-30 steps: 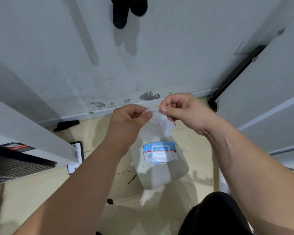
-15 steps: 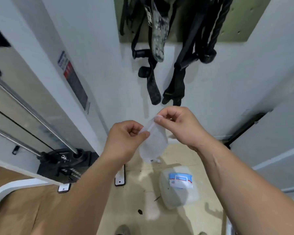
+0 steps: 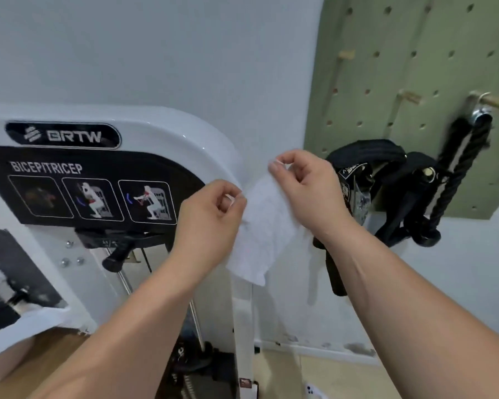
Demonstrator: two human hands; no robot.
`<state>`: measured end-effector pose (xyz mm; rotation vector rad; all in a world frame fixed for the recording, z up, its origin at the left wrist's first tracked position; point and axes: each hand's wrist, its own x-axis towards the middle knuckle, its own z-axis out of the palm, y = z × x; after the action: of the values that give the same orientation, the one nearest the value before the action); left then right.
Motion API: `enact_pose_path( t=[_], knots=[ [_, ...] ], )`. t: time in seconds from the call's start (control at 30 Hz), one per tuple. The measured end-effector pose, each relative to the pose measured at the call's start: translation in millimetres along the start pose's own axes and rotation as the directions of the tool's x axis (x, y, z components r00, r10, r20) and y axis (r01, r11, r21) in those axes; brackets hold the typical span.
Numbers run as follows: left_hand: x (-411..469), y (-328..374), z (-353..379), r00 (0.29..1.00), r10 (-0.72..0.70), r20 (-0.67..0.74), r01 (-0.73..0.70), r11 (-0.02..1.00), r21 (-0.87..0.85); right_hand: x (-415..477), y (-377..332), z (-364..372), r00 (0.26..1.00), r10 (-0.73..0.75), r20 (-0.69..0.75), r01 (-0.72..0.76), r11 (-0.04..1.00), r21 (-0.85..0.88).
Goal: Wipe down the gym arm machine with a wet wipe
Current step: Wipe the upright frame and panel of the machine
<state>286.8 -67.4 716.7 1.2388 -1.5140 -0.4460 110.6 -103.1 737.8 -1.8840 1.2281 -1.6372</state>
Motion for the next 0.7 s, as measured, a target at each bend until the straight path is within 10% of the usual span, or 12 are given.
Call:
enact_pose_path(
  t=[0.23,0.4,0.53,0.7],
  knots=[
    [55,20,-41,0.962,0.155,-0.226,-0.093,0.960,0.264,96,-16,48,0.990,-0.050,0.135,0.036,0.994,0.102],
    [69,16,-48,0.866,0.425,-0.262,-0.181,0.757,0.628,124,5,75,0.973,0.028,0.227,-0.069,0.983,0.171],
    [76,-4,-44,0.709,0.687,-0.159,-0.323,0.516,0.793,117,16,84,0.991,0.078,0.112,-0.089,0.991,0.100],
    [73,-15,-39,0.682,0.701,-0.207,-0.306,0.531,0.790,78,5,73,1.000,0.004,-0.001,-0.004,0.960,0.281]
  ],
)
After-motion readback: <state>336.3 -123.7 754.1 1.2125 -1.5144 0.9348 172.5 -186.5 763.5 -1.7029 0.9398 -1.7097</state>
